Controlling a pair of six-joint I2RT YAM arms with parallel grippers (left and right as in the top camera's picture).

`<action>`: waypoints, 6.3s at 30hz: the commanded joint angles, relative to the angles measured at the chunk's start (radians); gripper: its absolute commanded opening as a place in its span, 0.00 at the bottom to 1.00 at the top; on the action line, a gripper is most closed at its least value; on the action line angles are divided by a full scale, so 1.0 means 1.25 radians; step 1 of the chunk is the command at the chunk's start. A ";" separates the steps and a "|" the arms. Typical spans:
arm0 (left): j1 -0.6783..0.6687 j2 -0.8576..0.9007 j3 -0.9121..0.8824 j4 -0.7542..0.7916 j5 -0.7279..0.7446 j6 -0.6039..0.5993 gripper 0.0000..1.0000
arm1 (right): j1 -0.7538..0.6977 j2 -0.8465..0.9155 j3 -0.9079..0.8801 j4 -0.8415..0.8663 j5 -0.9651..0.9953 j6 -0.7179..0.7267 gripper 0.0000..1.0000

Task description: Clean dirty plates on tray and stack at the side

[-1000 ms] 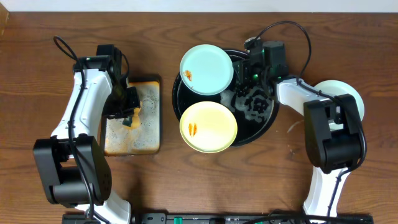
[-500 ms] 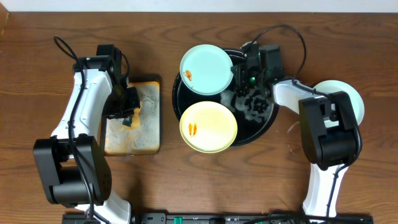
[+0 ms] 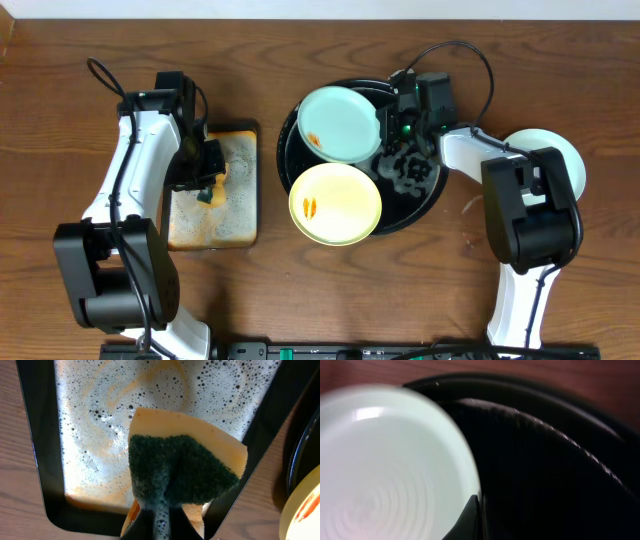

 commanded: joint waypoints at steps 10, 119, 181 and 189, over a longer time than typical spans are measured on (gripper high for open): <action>0.002 -0.020 0.001 -0.003 0.009 0.007 0.08 | 0.004 -0.166 0.000 -0.212 0.199 0.025 0.01; 0.002 0.008 -0.192 0.357 0.002 0.045 0.29 | 0.021 -0.534 0.000 -0.445 0.133 -0.110 0.18; 0.002 -0.129 -0.280 0.355 0.029 0.019 0.52 | 0.021 -0.562 0.000 -0.515 0.133 -0.110 0.16; 0.002 -0.089 -0.336 0.349 0.032 0.022 0.47 | 0.021 -0.562 0.000 -0.515 0.133 -0.110 0.15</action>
